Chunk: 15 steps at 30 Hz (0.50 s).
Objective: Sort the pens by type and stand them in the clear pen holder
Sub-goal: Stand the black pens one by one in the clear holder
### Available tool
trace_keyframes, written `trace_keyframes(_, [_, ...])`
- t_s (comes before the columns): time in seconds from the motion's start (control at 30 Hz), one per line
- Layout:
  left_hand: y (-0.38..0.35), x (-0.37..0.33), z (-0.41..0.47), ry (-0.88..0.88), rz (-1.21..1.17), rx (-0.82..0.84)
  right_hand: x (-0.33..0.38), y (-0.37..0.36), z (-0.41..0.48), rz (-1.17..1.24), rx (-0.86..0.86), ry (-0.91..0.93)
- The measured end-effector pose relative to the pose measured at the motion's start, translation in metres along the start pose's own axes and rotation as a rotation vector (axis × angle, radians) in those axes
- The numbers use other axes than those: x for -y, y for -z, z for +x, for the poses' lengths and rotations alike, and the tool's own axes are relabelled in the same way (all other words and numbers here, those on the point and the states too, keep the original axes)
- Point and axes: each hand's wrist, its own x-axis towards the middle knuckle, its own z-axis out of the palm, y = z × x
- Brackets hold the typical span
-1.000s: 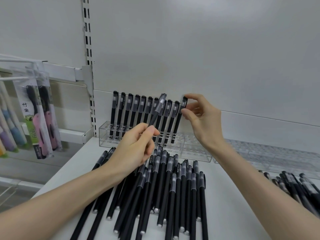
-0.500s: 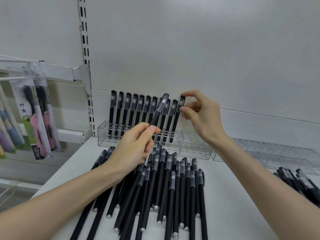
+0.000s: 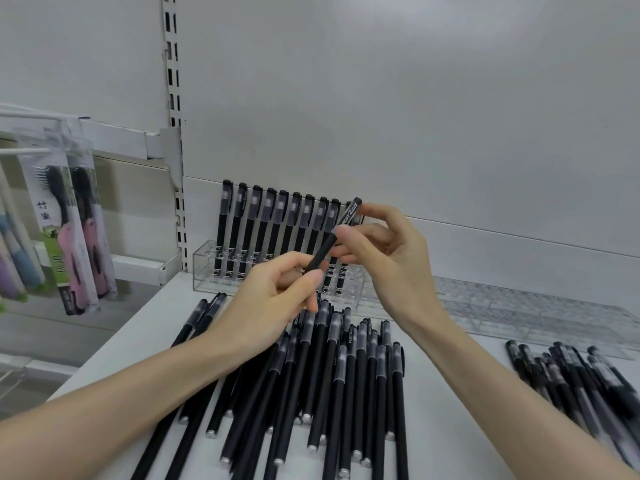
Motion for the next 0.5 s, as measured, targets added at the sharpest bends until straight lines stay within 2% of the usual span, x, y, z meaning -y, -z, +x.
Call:
trace_keyframes(0.13, [0.0,0.001,0.0,-0.009,0.03,0.008,0.004,0.0,0.001,0.08,-0.007,-0.044])
trace_keyframes(0.27, [0.002,0.002,0.0,-0.039,0.143,0.006,0.002,0.002,0.003,0.035,0.004,-0.073])
trace_keyframes(0.4, [0.008,0.006,0.003,-0.114,0.486,-0.062,0.008,0.018,0.013,-0.153,-0.09,0.046])
trace_keyframes(0.5, [0.012,0.011,0.006,-0.163,0.763,-0.004,0.008,0.03,0.023,-0.244,-0.164,0.144])
